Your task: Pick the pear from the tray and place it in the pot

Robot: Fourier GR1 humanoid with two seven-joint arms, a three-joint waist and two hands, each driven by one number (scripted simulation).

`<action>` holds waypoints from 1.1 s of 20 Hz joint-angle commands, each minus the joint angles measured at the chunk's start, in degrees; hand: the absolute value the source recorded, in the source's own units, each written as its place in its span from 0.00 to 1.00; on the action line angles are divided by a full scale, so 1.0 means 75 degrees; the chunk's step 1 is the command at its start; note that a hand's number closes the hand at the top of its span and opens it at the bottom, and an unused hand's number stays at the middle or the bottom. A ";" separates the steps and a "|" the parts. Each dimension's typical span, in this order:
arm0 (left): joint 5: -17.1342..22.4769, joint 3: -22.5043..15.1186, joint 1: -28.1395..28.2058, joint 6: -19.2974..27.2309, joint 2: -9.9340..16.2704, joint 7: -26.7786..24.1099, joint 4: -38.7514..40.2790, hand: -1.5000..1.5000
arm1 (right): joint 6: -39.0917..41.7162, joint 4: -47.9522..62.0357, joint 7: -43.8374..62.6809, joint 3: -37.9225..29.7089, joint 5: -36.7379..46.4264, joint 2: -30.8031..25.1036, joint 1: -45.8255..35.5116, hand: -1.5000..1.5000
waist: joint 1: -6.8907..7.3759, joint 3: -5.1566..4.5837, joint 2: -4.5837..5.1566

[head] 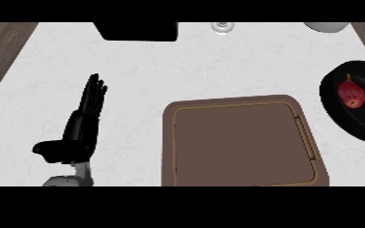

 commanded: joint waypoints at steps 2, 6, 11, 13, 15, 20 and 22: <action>-0.0227 -0.0175 0.0027 0.0200 -0.0195 -0.0107 -0.0017 0.50 | 0.0259 0.0732 -0.0655 -0.0382 -0.0291 -0.0534 0.0132 0.00 | 0.0055 0.0013 0.0032; 0.0019 -0.0031 0.0274 -0.0143 0.0015 -0.0217 0.0011 0.50 | 0.0452 0.0955 -0.1120 -0.0448 -0.0334 -0.0704 0.0396 0.00 | 0.0087 0.0017 0.0042; -0.0185 -0.0221 0.0158 0.0082 -0.0206 -0.0222 -0.0059 0.50 | 0.0992 0.1180 -0.1107 -0.0581 -0.0416 -0.1389 0.0504 0.00 | 0.0109 0.0035 0.0064; -0.0177 -0.0279 0.0324 -0.0001 -0.0126 -0.0120 -0.0245 0.50 | 0.0801 0.1177 -0.1151 -0.0583 -0.0379 -0.1442 0.0524 0.00 | 0.0214 0.0051 0.0084; -0.0052 -0.0033 -0.0033 -0.0037 -0.0087 -0.0197 0.0098 0.50 | 0.0896 0.1286 -0.1063 -0.0737 -0.0514 -0.1669 0.0555 0.00 | 0.0104 0.0042 0.0088; 0.0074 -0.0068 0.0356 -0.0197 0.0031 -0.0017 -0.0313 0.50 | 0.0783 0.1527 -0.1125 -0.1235 -0.0952 -0.1850 0.0856 0.00 | 0.0121 0.0058 0.0058; -0.0079 -0.0157 -0.0013 -0.0005 -0.0132 0.0088 -0.0207 0.50 | 0.0505 0.1523 -0.0980 -0.1220 -0.0948 -0.1684 0.0705 0.00 | 0.0133 0.0053 0.0076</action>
